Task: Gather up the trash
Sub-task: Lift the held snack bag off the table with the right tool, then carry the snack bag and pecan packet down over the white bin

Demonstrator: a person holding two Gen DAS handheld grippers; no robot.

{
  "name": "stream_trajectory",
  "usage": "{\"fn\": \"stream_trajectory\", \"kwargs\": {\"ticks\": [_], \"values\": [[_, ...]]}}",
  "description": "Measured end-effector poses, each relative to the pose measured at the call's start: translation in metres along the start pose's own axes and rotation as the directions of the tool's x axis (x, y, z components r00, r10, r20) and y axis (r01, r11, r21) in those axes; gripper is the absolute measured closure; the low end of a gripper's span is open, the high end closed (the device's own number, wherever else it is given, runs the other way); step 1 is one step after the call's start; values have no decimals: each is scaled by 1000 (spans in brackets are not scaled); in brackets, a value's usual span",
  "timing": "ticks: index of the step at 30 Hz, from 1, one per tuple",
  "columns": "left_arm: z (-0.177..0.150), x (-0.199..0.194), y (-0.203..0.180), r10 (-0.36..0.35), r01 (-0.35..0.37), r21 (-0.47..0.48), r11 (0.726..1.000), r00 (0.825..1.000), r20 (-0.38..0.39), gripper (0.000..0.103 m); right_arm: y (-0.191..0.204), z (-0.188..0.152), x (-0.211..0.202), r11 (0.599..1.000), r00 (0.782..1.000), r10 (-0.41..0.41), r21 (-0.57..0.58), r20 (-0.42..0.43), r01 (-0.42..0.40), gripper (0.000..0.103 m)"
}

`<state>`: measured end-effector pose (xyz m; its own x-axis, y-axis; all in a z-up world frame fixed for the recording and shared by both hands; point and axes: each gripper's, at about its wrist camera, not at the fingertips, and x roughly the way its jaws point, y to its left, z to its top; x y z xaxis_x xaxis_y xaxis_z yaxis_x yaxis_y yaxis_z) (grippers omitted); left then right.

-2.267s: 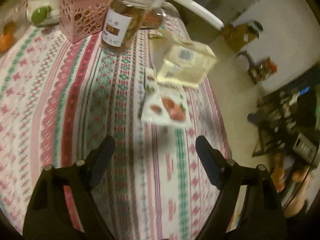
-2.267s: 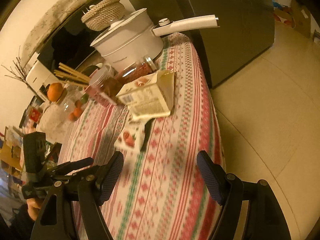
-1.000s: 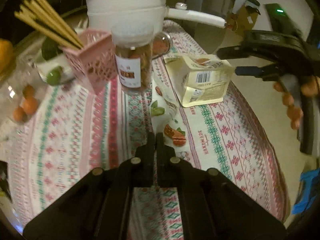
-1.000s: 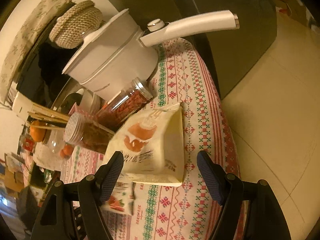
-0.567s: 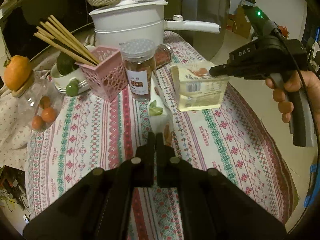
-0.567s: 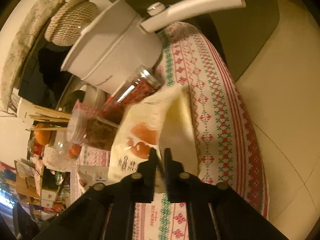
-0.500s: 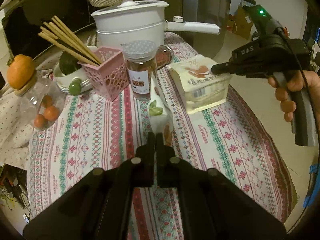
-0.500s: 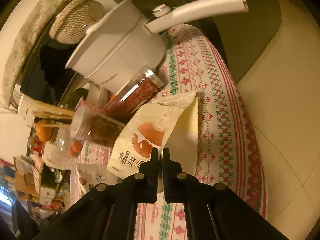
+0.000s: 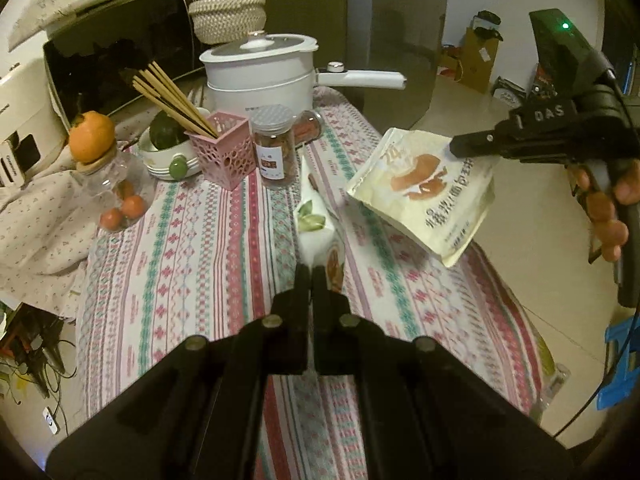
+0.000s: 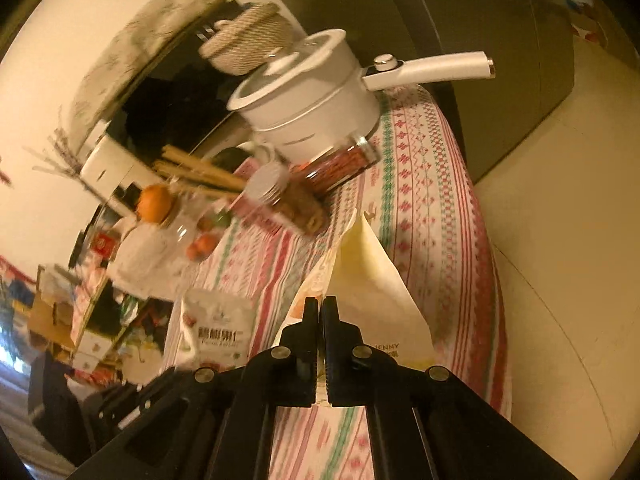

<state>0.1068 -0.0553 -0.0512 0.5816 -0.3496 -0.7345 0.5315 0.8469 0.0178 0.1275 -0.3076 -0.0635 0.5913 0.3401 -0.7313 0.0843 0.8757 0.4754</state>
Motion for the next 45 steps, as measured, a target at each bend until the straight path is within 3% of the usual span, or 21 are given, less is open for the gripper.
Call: {"fn": "stream_trajectory", "kwargs": {"ticks": [13, 18, 22, 26, 30, 33, 38, 45], "values": [[-58, -71, -30, -22, 20, 40, 999, 998, 57, 101, 30, -99, -80, 998, 999, 35, -53, 6, -35, 101], [-77, -81, -47, -77, 74, 63, 995, 995, 57, 101, 28, -136, -98, 998, 999, 40, -56, -14, -41, 101], [-91, -86, -65, -165, 160, 110, 981, 985, 44, 101, 17, -169, -120, 998, 999, 43, -36, -11, -44, 101], [-108, -89, -93, -269, 266, 178, 947, 963, -9, 101, -6, -205, -145, 1000, 1000, 3, -8, -17, -3, 101], [-128, -84, -133, -357, 370, 236, 899, 929, -97, 101, -44, -242, -160, 994, 993, -102, 31, -64, 104, 101], [-145, -76, -163, -391, 424, 270, 864, 905, -168, 101, -76, -267, -163, 981, 979, -169, 79, -115, 179, 101], [-174, -50, -207, -423, 497, 298, 815, 862, -279, 101, -119, -306, -159, 960, 956, -214, 138, -200, 243, 101], [-196, -4, -235, -430, 544, 240, 804, 811, -397, 101, -168, -345, -125, 932, 910, -212, 207, -357, 298, 101]]}}
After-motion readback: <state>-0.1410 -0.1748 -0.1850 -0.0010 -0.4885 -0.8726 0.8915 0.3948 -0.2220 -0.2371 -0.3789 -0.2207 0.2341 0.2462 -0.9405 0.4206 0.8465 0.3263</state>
